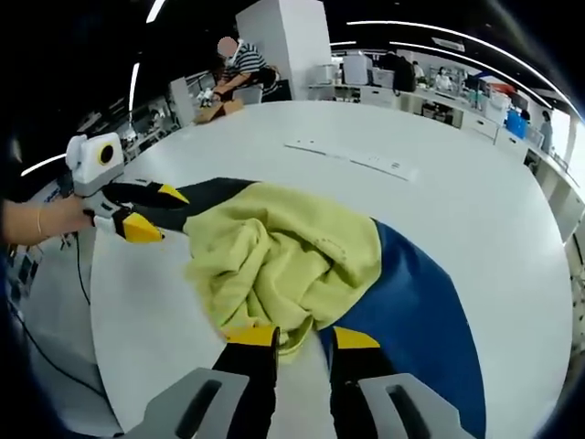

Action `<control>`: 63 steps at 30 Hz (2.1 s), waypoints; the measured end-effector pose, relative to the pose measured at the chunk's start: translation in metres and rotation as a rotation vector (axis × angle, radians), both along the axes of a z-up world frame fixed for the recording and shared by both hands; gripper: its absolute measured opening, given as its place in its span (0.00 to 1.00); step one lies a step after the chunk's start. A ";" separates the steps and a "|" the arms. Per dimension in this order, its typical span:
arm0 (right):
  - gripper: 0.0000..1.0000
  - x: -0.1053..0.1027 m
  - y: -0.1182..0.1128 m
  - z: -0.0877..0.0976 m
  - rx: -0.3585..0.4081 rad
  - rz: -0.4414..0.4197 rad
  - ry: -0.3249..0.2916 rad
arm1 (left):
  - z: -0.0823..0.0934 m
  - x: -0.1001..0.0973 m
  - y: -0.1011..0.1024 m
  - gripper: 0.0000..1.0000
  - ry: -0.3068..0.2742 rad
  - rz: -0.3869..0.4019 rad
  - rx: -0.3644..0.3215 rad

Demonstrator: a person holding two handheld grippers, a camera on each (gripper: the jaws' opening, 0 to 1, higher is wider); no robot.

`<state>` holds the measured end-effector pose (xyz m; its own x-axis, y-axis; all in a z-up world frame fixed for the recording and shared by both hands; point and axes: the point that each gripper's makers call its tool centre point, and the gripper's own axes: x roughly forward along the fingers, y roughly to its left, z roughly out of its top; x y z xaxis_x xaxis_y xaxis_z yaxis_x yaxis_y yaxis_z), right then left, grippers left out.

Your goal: Fold the garment on the visible template until the final outline fits inside the template.

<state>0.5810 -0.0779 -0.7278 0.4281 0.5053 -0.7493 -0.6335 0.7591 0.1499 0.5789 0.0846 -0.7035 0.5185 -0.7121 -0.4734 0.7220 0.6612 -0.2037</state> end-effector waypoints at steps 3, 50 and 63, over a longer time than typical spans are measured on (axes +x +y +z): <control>0.15 0.001 0.001 -0.004 0.004 -0.001 0.009 | -0.006 0.004 -0.006 0.32 0.015 -0.002 -0.009; 0.00 -0.021 -0.001 0.003 0.019 -0.079 0.025 | 0.015 -0.013 -0.019 0.00 0.058 0.002 -0.061; 0.00 -0.036 -0.008 0.019 0.017 -0.139 -0.001 | 0.043 -0.037 0.000 0.00 0.031 0.011 -0.070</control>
